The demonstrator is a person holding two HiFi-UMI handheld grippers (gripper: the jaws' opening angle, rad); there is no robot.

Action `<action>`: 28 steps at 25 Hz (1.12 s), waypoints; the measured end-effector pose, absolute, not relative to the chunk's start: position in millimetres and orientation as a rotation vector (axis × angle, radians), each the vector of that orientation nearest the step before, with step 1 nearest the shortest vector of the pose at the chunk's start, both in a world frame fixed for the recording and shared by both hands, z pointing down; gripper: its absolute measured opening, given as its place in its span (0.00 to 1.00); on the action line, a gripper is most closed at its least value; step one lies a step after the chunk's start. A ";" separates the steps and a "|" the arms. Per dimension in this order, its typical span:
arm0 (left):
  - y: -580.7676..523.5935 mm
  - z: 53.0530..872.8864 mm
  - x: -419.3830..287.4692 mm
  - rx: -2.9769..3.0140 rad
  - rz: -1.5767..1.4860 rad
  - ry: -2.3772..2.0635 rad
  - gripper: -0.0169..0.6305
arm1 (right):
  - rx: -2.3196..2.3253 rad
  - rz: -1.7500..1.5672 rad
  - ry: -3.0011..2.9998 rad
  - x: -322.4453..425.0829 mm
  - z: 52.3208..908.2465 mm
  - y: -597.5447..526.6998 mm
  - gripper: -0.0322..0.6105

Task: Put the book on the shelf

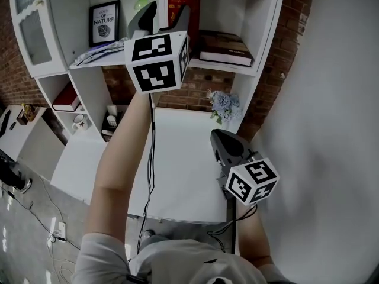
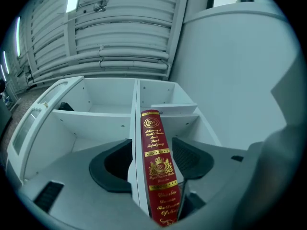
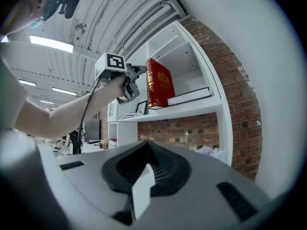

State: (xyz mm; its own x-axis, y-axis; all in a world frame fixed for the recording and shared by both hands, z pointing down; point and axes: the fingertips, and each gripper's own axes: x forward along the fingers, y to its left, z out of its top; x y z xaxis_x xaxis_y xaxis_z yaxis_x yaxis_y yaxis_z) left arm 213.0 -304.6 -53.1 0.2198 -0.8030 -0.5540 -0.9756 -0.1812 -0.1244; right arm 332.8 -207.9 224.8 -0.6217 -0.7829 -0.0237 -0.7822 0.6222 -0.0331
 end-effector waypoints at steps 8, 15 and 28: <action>-273.0 -20.3 185.8 -2.075 0.457 1.654 0.19 | -1.232 -0.037 2.870 287.4 231.7 -198.9 0.07; -251.4 2.3 156.1 -2.132 0.434 1.620 0.07 | -1.183 -0.017 2.889 241.3 230.6 -195.5 0.07; -235.7 63.9 103.1 -2.286 0.358 1.472 0.05 | -1.238 -0.019 2.856 170.5 229.1 -202.3 0.07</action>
State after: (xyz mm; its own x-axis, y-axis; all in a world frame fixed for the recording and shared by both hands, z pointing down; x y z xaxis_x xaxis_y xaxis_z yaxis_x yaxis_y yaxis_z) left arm 103.1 -235.7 63.9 0.4140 -0.8089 -0.4175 -0.9103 -0.3681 -0.1895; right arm 170.5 -202.3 229.1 -0.6833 -0.7298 -0.0211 -0.7295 0.6836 -0.0228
